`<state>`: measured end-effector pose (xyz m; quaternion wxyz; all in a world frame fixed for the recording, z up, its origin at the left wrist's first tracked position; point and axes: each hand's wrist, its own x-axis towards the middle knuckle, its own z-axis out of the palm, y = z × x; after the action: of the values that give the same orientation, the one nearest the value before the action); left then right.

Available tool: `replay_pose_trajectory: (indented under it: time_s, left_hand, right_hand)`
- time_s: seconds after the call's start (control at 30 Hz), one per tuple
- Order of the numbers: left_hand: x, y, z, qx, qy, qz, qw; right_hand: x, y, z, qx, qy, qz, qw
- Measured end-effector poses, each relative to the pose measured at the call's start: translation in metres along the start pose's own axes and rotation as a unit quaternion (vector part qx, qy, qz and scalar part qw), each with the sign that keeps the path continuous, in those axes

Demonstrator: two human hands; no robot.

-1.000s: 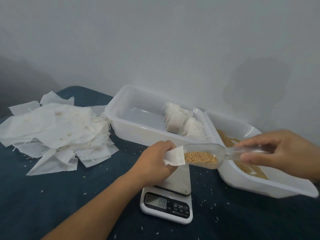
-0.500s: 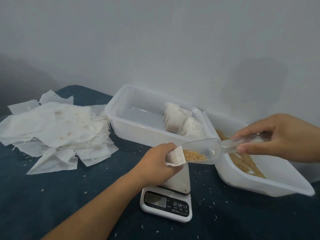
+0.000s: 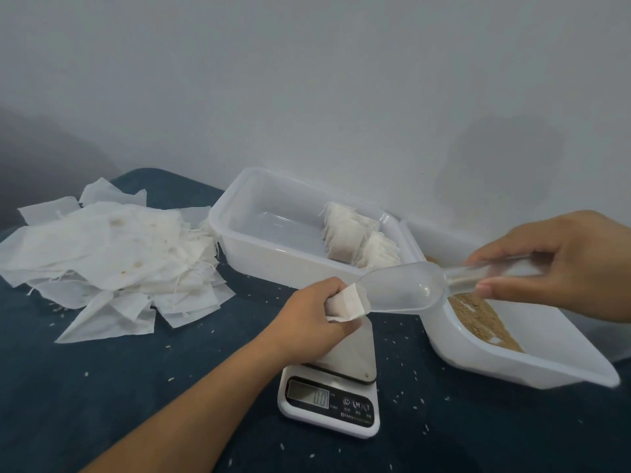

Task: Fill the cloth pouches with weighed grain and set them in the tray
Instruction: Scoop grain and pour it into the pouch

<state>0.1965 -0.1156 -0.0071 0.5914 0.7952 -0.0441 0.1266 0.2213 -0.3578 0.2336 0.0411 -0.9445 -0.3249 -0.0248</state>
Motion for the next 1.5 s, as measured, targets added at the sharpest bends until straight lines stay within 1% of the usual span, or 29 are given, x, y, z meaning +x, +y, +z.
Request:
replay_pose_trajectory:
  time_s: [0.1, 0.2, 0.27, 0.33, 0.43, 0.5, 0.6, 0.7, 0.8, 0.93, 1.07, 1.2, 1.3, 1.33, 1.43, 1.5]
  left_hand:
    - [0.001, 0.002, -0.002, -0.03, 0.009, -0.004, 0.999]
    - [0.002, 0.004, -0.003, -0.065, 0.022, -0.013, 0.998]
    - [0.002, 0.005, -0.004, -0.094, 0.028, -0.024, 0.995]
    - [0.001, 0.006, -0.004, -0.121, 0.026, -0.034, 0.992]
    - [0.0, 0.01, -0.006, -0.152, 0.021, -0.05, 0.987]
    - [-0.002, 0.014, -0.006, -0.183, 0.008, -0.06, 0.981]
    - [-0.003, 0.017, -0.006, -0.224, -0.008, -0.081, 0.971]
    - [-0.002, 0.017, -0.007, -0.261, -0.015, -0.093, 0.961]
    - [-0.001, 0.016, -0.01, -0.265, -0.05, -0.098, 0.958]
    - [-0.003, 0.015, -0.011, -0.263, -0.098, -0.09, 0.956]
    - [-0.005, 0.019, -0.006, -0.28, -0.158, -0.097, 0.942]
    - [-0.009, 0.023, -0.002, -0.288, -0.2, -0.09, 0.932]
    - [-0.009, 0.024, -0.002, -0.298, -0.199, -0.085, 0.93]
    - [-0.008, 0.024, -0.002, -0.3, -0.195, -0.081, 0.93]
    - [-0.006, 0.023, 0.001, -0.29, -0.166, -0.074, 0.94]
    - [-0.005, 0.022, 0.002, -0.264, -0.147, -0.067, 0.951]
  right_hand:
    - [-0.008, 0.009, 0.003, 0.044, 0.019, 0.017, 0.999]
    - [-0.017, 0.02, 0.012, 0.124, 0.043, 0.041, 0.991]
    - [-0.022, 0.024, 0.022, 0.185, 0.056, 0.069, 0.979]
    - [-0.025, 0.027, 0.042, 0.272, 0.077, 0.093, 0.955]
    - [-0.019, 0.031, 0.089, 0.412, 0.101, 0.102, 0.9]
    - [-0.006, 0.025, 0.123, 0.471, 0.111, 0.115, 0.868]
    - [0.018, 0.007, 0.161, 0.502, 0.094, 0.127, 0.85]
    - [0.042, -0.009, 0.183, 0.54, 0.09, 0.079, 0.833]
    - [0.06, -0.02, 0.192, 0.575, 0.073, 0.014, 0.815]
    - [0.066, -0.022, 0.201, 0.581, 0.057, -0.042, 0.811]
    - [0.059, -0.022, 0.208, 0.591, 0.1, -0.064, 0.798]
    - [0.049, -0.021, 0.211, 0.601, 0.157, -0.051, 0.782]
    - [0.047, -0.019, 0.21, 0.63, 0.202, -0.054, 0.748]
    - [0.046, -0.018, 0.209, 0.632, 0.213, -0.058, 0.742]
    - [0.045, -0.015, 0.209, 0.629, 0.234, -0.061, 0.739]
    - [0.044, -0.016, 0.208, 0.632, 0.242, -0.053, 0.734]
